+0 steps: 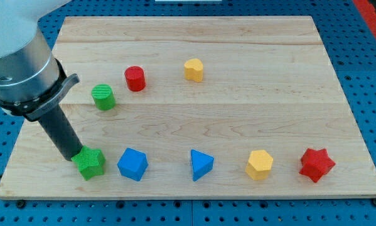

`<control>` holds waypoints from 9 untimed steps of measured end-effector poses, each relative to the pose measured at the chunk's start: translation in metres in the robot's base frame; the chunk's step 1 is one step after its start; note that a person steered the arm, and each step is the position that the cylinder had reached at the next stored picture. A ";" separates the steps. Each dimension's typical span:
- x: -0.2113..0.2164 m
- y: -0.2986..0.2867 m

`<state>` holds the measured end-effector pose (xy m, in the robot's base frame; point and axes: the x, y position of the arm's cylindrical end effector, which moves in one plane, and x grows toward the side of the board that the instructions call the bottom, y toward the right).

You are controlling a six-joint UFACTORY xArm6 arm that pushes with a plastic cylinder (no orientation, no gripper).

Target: Move the green circle to the bottom left of the board

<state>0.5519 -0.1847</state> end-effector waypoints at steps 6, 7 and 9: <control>-0.120 0.044; -0.104 0.028; -0.096 0.003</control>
<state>0.4564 -0.1816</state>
